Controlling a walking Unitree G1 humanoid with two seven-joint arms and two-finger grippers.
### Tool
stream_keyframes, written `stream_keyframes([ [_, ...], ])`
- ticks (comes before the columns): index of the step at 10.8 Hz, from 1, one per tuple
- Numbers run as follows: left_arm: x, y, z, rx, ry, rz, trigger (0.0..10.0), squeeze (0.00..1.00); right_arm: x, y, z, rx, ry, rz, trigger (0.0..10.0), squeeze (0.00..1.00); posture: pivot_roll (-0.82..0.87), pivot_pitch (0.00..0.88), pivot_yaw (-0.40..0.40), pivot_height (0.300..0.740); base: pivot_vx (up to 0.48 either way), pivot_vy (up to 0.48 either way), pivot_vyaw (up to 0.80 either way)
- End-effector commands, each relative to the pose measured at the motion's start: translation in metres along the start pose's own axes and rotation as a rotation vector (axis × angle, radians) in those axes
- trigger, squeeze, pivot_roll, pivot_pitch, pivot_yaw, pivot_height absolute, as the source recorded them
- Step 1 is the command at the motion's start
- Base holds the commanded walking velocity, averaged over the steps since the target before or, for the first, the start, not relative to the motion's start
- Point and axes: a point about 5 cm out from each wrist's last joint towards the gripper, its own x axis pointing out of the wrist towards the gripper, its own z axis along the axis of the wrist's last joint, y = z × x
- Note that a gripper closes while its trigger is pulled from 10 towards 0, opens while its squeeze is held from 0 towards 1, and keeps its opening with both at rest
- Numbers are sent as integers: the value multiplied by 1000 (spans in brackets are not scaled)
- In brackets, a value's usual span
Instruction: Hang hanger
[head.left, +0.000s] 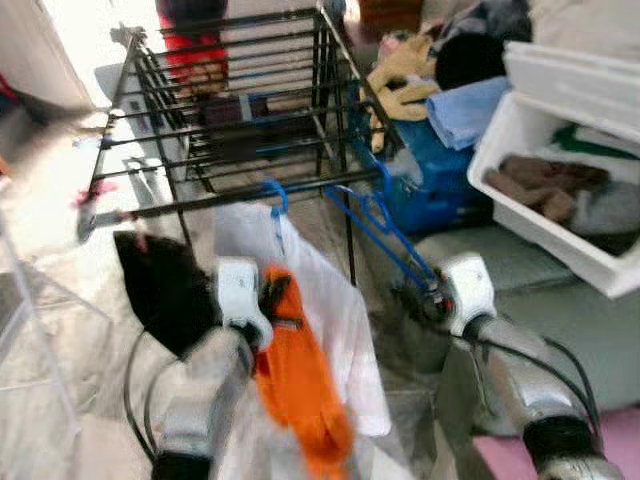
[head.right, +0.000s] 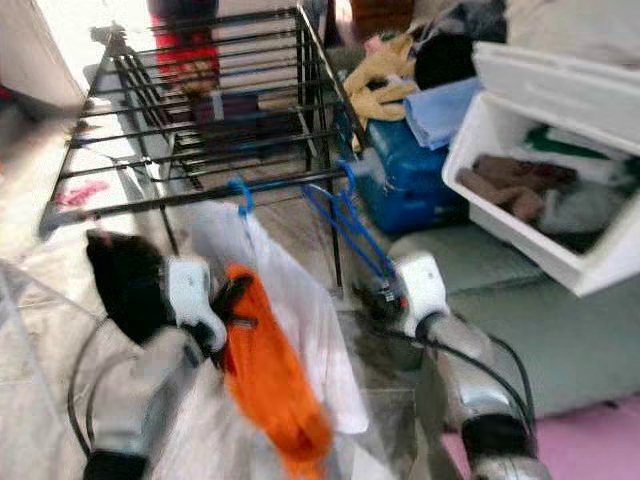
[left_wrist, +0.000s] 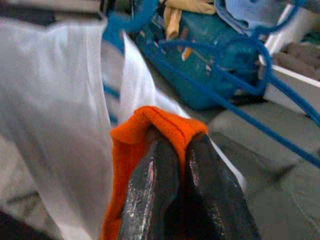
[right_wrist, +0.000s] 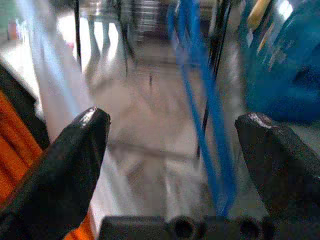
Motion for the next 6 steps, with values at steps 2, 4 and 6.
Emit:
stream_keyframes([
  [2, 4, -10, 6, -5, -21, -22, 10000, 0, -12, -10, -11, 0, 33, -45, 10000, 0, -162, 0, 59, 740, 0, 356, 0],
  [4, 4, -10, 6, -19, -16, -18, 10000, 0, -14, -9, -12, 0, 37, -45, 10000, 0, -163, 0, 58, 740, 0, 384, 0],
  [6, 5, -10, 5, -9, -10, -12, 10000, 0, -15, -8, -13, -1, 38, -47, 10000, 0, -165, 0, 58, 740, 0, 0, 0],
])
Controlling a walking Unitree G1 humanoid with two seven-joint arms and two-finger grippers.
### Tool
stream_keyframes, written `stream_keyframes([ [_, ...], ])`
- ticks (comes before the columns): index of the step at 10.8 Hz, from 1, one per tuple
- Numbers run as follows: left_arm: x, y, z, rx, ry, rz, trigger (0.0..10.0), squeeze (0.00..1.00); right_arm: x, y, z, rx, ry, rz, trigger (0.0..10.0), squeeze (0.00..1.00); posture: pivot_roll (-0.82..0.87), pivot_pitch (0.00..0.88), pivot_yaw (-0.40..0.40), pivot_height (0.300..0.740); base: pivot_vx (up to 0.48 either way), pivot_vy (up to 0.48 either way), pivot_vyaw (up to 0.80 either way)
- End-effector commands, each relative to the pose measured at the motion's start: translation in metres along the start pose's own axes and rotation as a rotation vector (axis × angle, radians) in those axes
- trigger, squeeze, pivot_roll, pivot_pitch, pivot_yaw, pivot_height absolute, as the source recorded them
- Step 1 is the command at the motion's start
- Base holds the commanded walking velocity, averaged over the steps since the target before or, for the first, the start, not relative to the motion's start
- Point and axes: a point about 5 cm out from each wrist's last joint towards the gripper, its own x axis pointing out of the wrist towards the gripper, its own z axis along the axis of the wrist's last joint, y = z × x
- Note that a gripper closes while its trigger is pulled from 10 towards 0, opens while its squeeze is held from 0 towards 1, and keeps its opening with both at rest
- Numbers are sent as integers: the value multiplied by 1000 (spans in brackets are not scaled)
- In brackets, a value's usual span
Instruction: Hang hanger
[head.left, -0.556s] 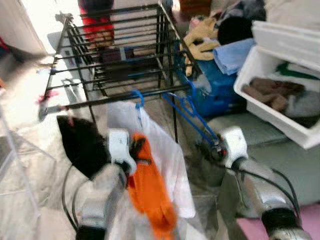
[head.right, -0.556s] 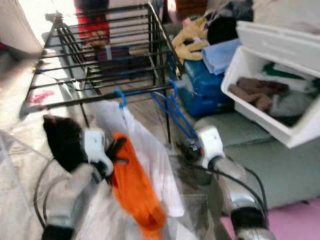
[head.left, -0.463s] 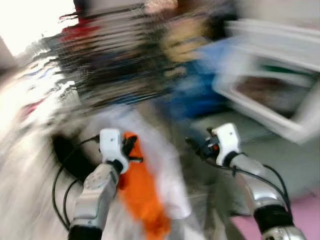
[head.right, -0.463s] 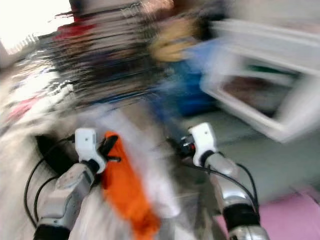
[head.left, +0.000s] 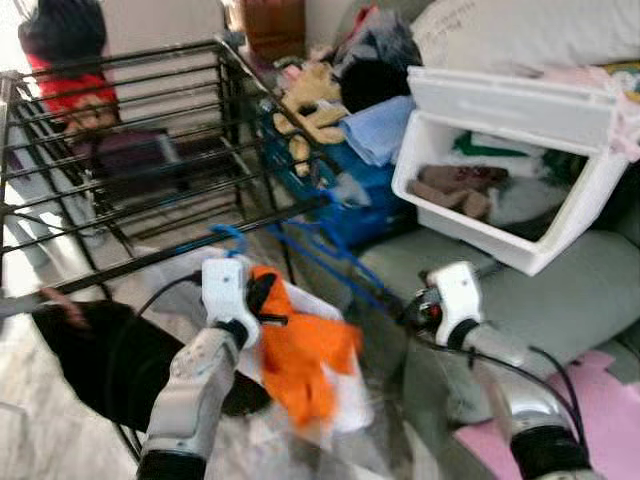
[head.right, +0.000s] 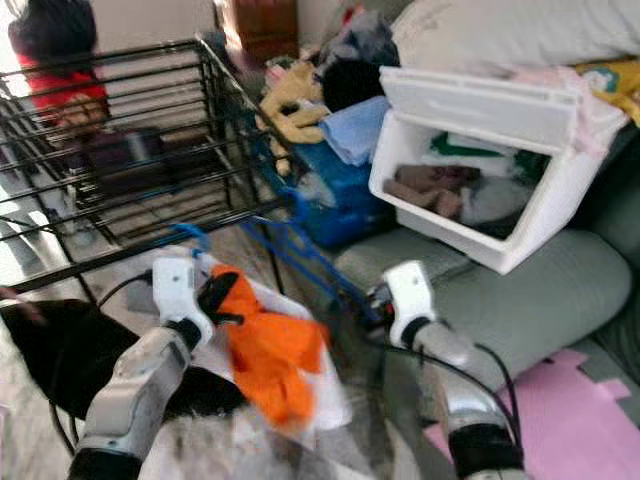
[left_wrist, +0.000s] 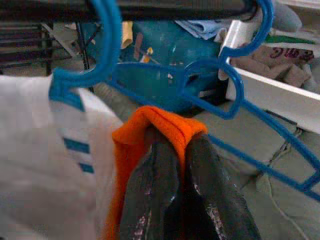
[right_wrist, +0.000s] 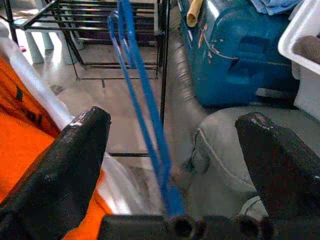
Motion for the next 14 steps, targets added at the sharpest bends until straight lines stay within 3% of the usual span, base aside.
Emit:
stream_keyframes([
  [1, 3, -8, 5, 9, -16, -22, 10000, 0, -3, -7, 3, -9, -6, -20, 10000, 0, -166, 0, 58, 740, 0, 0, 0],
  [8, 4, -12, 10, 17, -34, -46, 10000, 0, -3, -5, 9, -28, -36, -20, 10000, 0, -165, 0, 65, 740, 0, 0, 0],
  [12, 3, -12, 11, 26, -37, -57, 10000, 0, -3, -2, 11, -39, -45, -14, 10000, 0, -166, 0, 66, 740, 0, 0, 678],
  [14, 4, -13, 10, 26, -36, -58, 10000, 0, -3, -2, 11, -49, -43, -17, 10000, 0, -167, 0, 65, 740, 0, 0, 0],
])
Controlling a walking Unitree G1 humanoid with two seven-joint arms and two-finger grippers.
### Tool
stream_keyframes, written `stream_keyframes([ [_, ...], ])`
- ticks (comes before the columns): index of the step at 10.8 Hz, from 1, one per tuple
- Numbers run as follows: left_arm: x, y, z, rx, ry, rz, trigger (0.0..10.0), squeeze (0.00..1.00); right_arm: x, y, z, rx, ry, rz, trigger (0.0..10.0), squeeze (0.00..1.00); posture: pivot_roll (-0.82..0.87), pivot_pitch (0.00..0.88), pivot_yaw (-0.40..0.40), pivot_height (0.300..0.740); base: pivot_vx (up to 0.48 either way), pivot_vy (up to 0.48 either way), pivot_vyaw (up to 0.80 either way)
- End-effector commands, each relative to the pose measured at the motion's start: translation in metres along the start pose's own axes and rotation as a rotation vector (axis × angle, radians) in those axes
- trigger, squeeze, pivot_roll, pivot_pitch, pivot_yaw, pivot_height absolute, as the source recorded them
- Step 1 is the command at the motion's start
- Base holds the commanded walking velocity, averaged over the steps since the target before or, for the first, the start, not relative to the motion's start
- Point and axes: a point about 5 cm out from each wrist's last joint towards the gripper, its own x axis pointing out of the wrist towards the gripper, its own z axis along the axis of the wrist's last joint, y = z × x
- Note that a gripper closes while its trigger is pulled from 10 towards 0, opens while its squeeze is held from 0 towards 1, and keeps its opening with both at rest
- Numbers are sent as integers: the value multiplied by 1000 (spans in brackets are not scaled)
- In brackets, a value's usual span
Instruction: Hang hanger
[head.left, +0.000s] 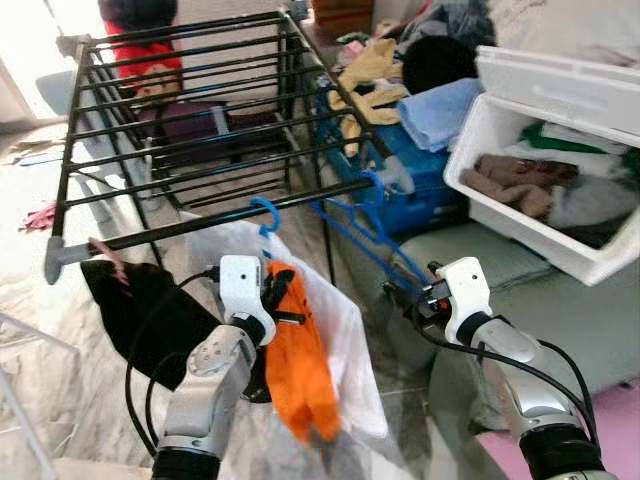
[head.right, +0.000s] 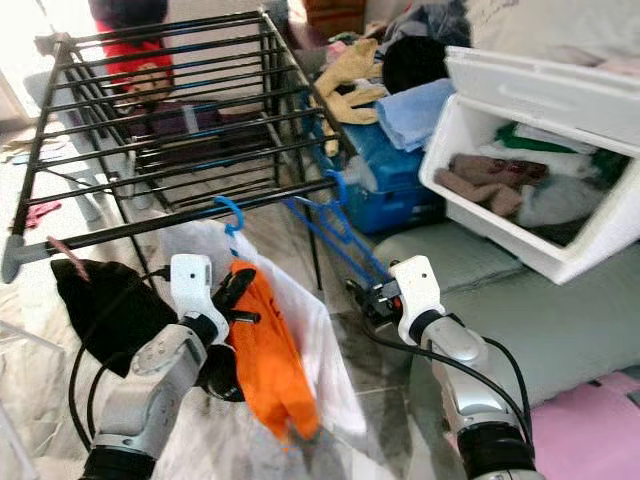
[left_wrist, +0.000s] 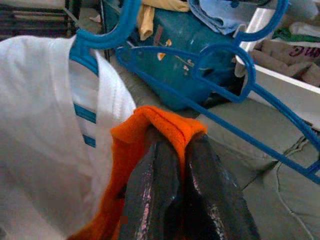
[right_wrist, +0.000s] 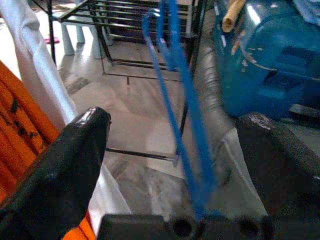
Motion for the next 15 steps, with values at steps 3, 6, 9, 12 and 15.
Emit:
stream_keyframes([
  [3, 1, -2, 7, 19, -33, -15, 10000, 0, 1, 0, 5, -30, -19, -4, 10000, 0, -168, 0, 63, 740, 95, 0, 0],
  [6, 2, -1, 6, 15, -24, -14, 10000, 0, 2, 2, 6, -45, -22, -1, 10000, 0, -168, 0, 64, 740, 304, 211, 0],
  [9, 2, -2, 5, 21, -24, -13, 10000, 0, 1, 2, 5, -51, -23, -1, 10000, 0, -169, 0, 63, 740, 294, 380, 0],
  [12, 1, -6, 5, 7, -25, -39, 10000, 0, 2, 2, 6, -58, -23, -2, 10000, 0, -169, 0, 62, 740, 0, 0, 0],
  [15, 2, -10, 2, 1, -5, -56, 10000, 0, 2, 1, 6, -66, -27, -6, 10000, 0, -171, 0, 63, 740, 0, 0, 0],
])
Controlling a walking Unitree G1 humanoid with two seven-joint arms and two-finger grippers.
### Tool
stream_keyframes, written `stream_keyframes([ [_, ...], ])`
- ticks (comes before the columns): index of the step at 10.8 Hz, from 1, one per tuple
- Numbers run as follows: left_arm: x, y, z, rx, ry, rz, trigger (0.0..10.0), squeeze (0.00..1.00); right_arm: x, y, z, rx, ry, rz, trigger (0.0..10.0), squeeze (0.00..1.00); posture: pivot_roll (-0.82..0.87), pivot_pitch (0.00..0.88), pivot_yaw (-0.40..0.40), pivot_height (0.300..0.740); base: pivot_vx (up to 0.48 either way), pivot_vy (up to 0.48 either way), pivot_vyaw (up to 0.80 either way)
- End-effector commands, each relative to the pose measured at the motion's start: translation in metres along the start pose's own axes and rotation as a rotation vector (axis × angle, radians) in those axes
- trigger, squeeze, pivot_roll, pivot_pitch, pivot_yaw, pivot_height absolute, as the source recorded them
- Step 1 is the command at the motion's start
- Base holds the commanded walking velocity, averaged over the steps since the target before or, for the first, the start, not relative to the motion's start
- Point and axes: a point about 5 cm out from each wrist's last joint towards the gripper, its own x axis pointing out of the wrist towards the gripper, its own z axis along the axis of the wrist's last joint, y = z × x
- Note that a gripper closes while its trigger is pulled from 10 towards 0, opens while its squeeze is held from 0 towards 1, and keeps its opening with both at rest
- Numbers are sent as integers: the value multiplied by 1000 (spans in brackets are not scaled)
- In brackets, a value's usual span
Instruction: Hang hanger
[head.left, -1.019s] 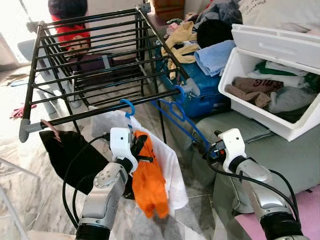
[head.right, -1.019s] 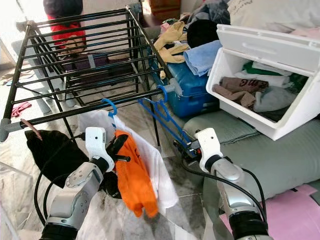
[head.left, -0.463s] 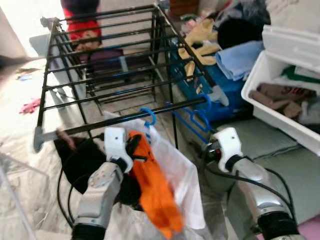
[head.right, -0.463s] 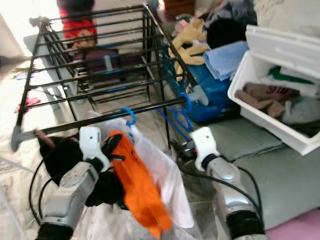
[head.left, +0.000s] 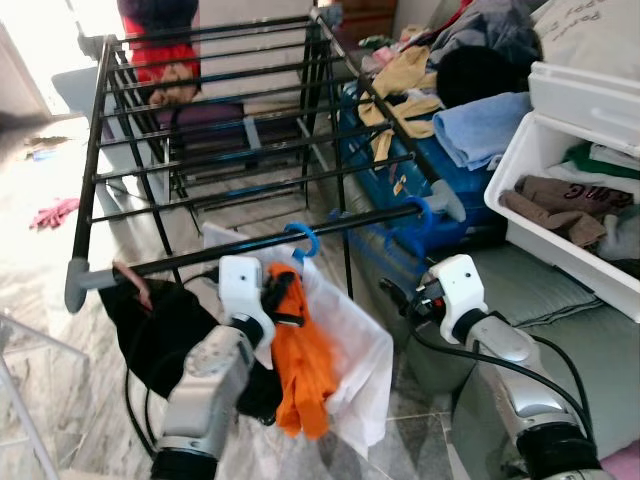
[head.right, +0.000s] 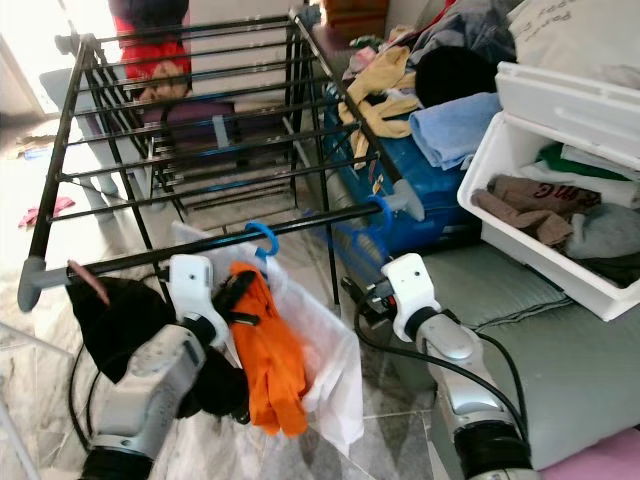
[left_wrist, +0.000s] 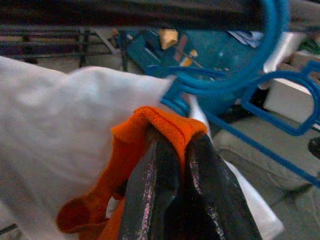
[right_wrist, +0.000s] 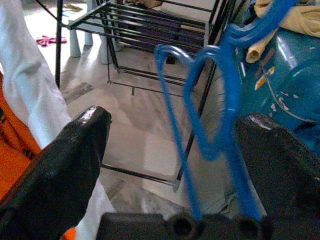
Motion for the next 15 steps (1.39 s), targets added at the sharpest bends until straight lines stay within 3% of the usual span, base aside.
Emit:
stream_keyframes([
  [1, 1, -2, 5, 13, -13, -16, 10000, 0, -1, -3, 3, -18, -10, -11, 10000, 0, -171, 0, 63, 740, 0, 0, 0],
  [4, 0, -2, 4, 13, 4, -12, 10000, 0, -5, -15, 12, -45, -18, -20, 10000, 0, -173, 0, 63, 740, 0, 0, 0],
  [6, 0, -3, 2, 14, 16, -18, 10000, 0, -12, -39, 2, -65, 63, -47, 10000, 0, -174, 0, 64, 740, 0, 0, 0],
  [8, 0, -3, 1, 17, 27, -19, 10000, 0, -15, -50, -13, -63, 179, 40, 10000, 0, -173, 0, 67, 740, 0, 0, 0],
  [9, 0, -3, 1, 19, 29, -20, 10000, 0, -14, -51, -17, -83, 199, 69, 3922, 0, -169, 0, 65, 740, 0, 0, 0],
  [10, 0, -3, 1, 20, 30, -18, 10000, 0, -11, -49, -20, -64, 215, 117, 0, 0, -165, 0, 64, 740, 0, 0, 0],
  [15, -1, -3, -1, 20, 40, -15, 10000, 0, -1, -43, -15, -105, 212, 233, 0, 0, -166, 0, 58, 740, 0, 0, 0],
])
